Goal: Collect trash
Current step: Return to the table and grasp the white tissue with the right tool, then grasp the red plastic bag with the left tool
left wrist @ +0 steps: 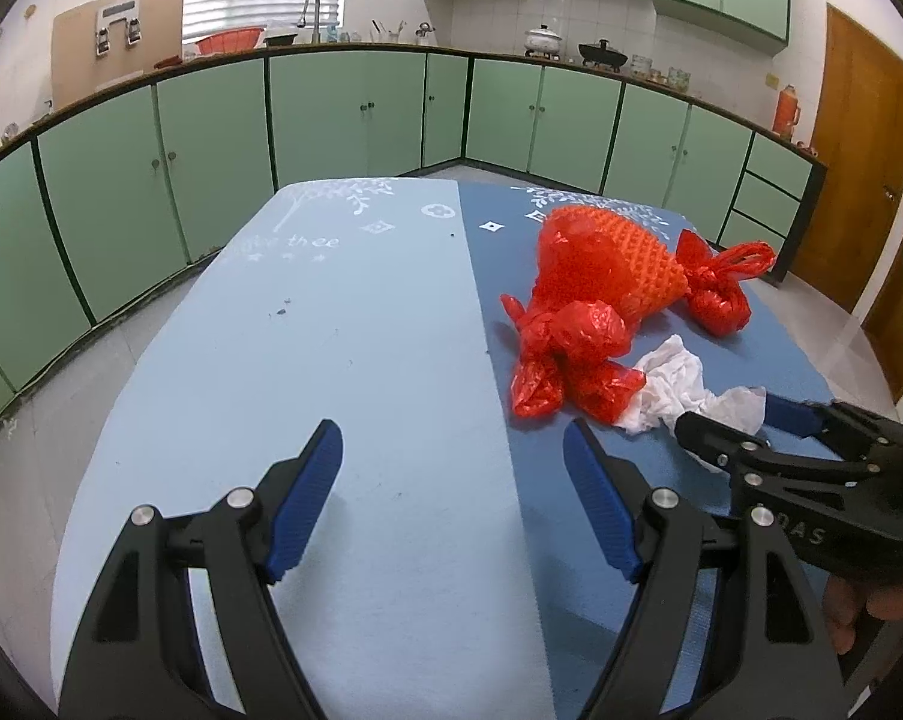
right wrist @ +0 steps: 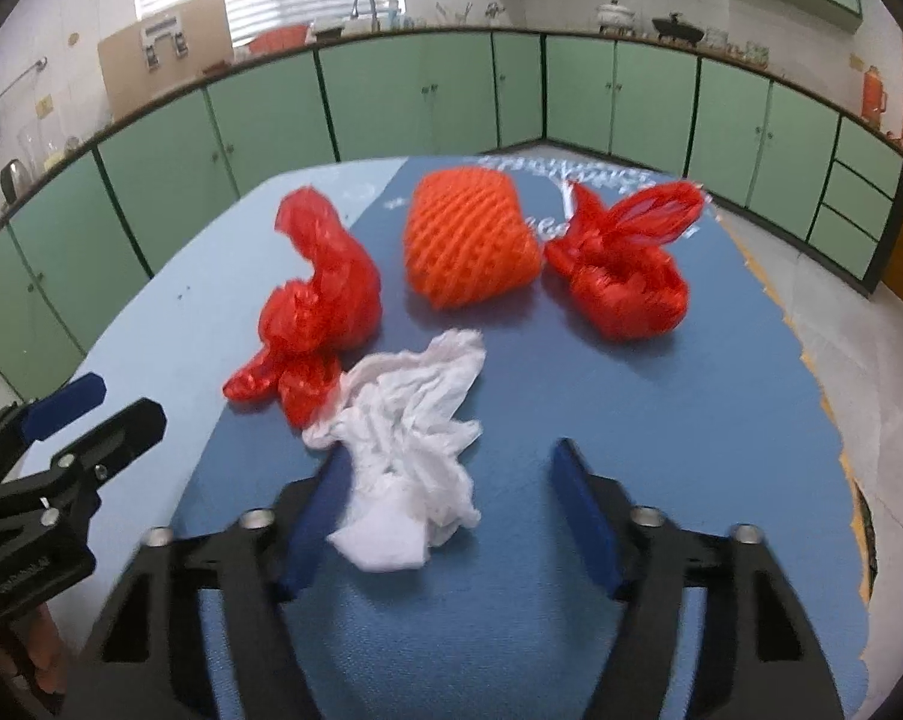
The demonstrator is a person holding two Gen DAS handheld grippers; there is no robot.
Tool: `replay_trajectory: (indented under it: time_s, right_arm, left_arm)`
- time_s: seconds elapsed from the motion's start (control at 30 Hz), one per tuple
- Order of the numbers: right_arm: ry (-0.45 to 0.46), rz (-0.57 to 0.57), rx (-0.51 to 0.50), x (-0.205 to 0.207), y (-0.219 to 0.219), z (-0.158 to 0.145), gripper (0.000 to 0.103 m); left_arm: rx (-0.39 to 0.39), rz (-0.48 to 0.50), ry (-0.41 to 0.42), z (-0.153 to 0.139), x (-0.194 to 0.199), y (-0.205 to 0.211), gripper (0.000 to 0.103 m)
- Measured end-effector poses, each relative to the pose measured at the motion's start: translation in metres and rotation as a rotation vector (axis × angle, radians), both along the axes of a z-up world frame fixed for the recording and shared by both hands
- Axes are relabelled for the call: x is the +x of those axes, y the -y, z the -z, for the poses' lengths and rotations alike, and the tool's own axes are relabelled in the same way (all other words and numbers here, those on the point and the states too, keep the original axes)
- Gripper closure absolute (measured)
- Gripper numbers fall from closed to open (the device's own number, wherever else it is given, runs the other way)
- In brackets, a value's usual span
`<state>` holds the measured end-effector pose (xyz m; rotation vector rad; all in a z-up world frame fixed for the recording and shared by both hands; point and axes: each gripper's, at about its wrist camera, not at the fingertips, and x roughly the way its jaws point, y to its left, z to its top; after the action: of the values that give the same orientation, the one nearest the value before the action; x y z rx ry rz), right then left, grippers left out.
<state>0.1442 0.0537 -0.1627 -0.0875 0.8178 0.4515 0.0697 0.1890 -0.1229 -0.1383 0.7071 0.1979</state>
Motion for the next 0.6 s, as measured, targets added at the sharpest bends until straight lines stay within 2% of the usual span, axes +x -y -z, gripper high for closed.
replay_trajectory:
  time_s: [0.03, 0.1, 0.2, 0.3, 0.6]
  right_arm:
    - [-0.009, -0.010, 0.001, 0.000, -0.001, 0.001, 0.053]
    - [-0.009, -0.031, 0.000, -0.002, -0.004, 0.001, 0.070]
    - [-0.007, -0.056, -0.004, -0.005, -0.008, 0.000, 0.086]
    - [-0.004, -0.066, 0.014, -0.010, -0.006, -0.001, 0.092]
    - [0.076, 0.051, 0.047, -0.015, 0.047, -0.026, 0.092]
  left_arm:
    - [0.000, 0.000, 0.000, 0.000, 0.000, 0.000, 0.029]
    - [-0.001, 0.001, 0.000, 0.000, 0.001, 0.001, 0.029]
    - [-0.004, 0.004, 0.002, -0.002, 0.003, 0.002, 0.029]
    - [-0.011, 0.010, 0.006, -0.005, 0.006, 0.004, 0.029]
    - [-0.016, 0.071, 0.025, -0.015, 0.038, 0.028, 0.023]
